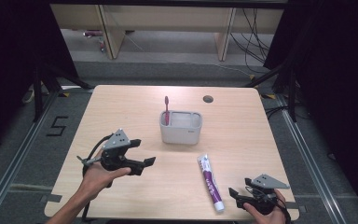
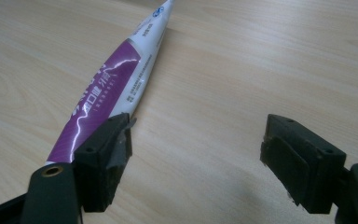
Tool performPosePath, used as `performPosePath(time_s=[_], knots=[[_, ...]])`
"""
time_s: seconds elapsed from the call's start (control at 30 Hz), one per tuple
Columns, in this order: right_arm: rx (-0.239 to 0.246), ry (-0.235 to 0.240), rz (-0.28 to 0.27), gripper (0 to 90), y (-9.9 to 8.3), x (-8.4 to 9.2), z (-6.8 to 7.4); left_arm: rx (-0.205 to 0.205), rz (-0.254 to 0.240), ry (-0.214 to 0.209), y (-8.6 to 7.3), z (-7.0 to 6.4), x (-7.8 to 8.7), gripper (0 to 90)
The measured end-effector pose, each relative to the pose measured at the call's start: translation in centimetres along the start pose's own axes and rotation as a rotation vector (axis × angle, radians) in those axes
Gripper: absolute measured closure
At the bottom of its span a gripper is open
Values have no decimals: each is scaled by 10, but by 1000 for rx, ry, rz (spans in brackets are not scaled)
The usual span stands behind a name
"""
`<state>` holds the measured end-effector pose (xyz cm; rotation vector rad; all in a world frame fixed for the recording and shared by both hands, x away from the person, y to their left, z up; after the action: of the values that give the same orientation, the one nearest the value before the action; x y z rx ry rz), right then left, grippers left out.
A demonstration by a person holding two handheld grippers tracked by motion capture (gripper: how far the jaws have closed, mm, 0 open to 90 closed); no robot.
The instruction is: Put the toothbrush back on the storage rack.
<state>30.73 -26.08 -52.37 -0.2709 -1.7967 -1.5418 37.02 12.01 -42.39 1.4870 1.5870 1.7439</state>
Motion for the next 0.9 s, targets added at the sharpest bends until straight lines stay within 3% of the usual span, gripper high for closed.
performPosePath(time_s=[0.1, 0.17, 0.2, 0.27, 0.53, 0.73, 0.77, 0.9], knots=[[-31, 9, 17, 248, -1, 1, 3, -4, 2, -2, -5, 1, 1, 157], [-32, 8, 18, 247, -1, 1, 3, 3, -5, -11, -10, 0, 1, 157], [-1, -1, 1, 248, 0, 0, 0, 0, 8, -5, -13, 0, 2, 157], [-33, 4, 13, 248, -1, 1, 3, 1, 15, -8, -21, -1, 4, 157], [-31, 4, 12, 248, 0, 1, 3, 21, 7, -15, -41, 0, 6, 157], [-16, 1, 2, 247, 0, 0, 3, 38, 32, -11, -60, 3, 8, 157], [7, -4, -5, 248, 1, -1, 1, 42, 41, 16, -65, 4, 10, 157], [4, -5, -4, 248, 1, 0, 1, 31, 39, 25, -72, 4, 10, 157]])
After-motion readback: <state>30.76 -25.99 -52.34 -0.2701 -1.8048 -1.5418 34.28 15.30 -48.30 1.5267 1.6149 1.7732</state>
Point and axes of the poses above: each handheld gripper's, and its own axes: x roughly backward along the jaws, y roughly out of its top, z roughly to its left, the point moved 5 cm from there along -x, roughly forward along the jaws, and after that the axes turned 9 degrees about -y, right-handed, at the moved point
